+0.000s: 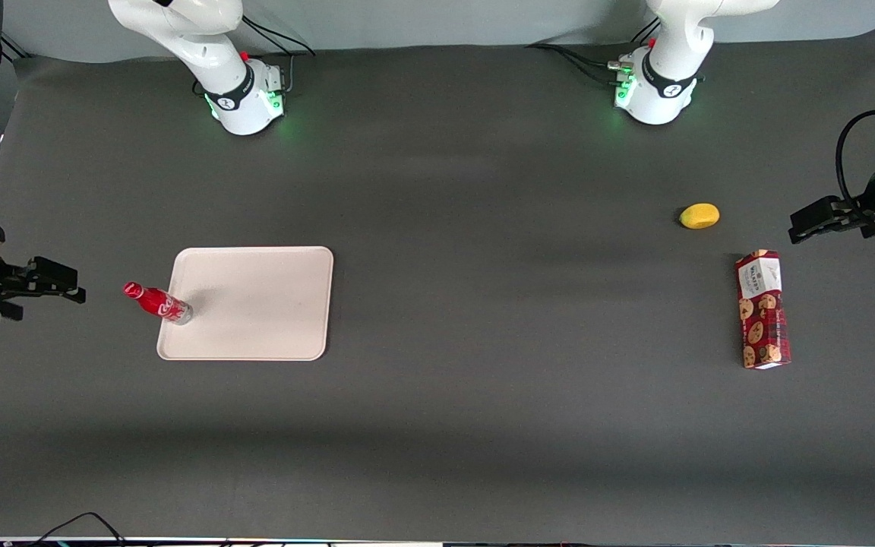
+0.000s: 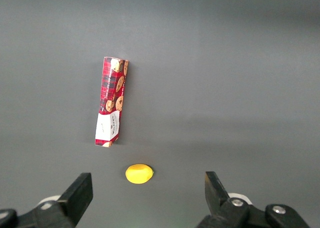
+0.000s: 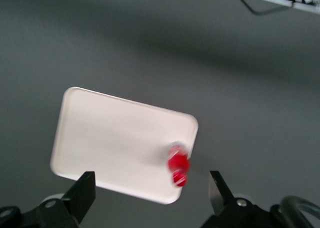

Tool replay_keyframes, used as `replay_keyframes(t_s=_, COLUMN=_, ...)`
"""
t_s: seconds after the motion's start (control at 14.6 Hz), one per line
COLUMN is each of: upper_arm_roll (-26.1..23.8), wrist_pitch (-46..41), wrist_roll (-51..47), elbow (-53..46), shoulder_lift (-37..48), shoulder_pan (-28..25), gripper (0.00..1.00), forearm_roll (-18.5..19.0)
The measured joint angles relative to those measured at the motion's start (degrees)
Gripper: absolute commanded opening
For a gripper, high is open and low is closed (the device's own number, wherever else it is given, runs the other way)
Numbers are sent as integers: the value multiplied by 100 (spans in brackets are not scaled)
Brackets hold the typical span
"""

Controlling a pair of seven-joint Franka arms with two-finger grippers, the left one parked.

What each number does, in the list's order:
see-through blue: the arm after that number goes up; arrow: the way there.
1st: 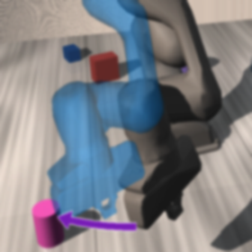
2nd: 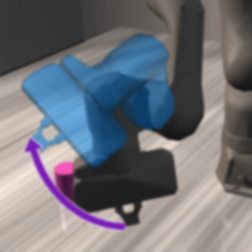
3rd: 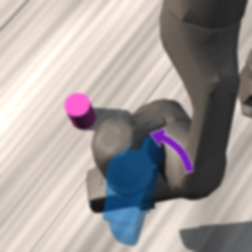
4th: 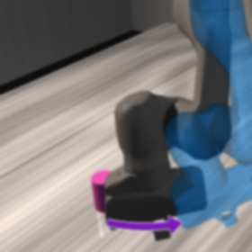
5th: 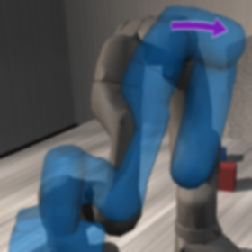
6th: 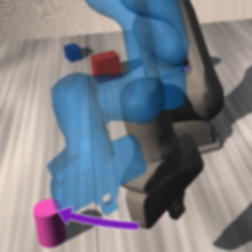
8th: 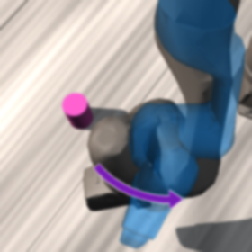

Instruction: Place coke bottle on tray

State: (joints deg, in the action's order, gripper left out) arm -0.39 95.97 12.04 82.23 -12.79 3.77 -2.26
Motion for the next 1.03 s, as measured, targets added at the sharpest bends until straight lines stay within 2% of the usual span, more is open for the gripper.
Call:
replay_keyframes(t_s=0.21, upper_arm_roll=-111, wrist_pitch=-257, wrist_roll=-859, elbow=204, shoulder_lift=275, shoulder_pan=-25, gripper=100, forearm_roll=0)
replay_keyframes(t_s=0.55, upper_arm_roll=-78, wrist_pitch=47, wrist_roll=-1531, elbow=1575, shoulder_lift=1365, shoulder_pan=56, gripper=100, forearm_roll=22)
replay_keyframes(t_s=0.75, upper_arm_roll=-59, wrist_pitch=87, wrist_roll=-1643, elbow=1749, shoulder_lift=1552, shoulder_pan=113, gripper=100, forearm_roll=181)
replay_keyframes(t_s=1.03, upper_arm_roll=-24, wrist_pitch=85, wrist_roll=-1643, elbow=1749, shoulder_lift=1550, shoulder_pan=173, gripper=100, forearm_roll=196)
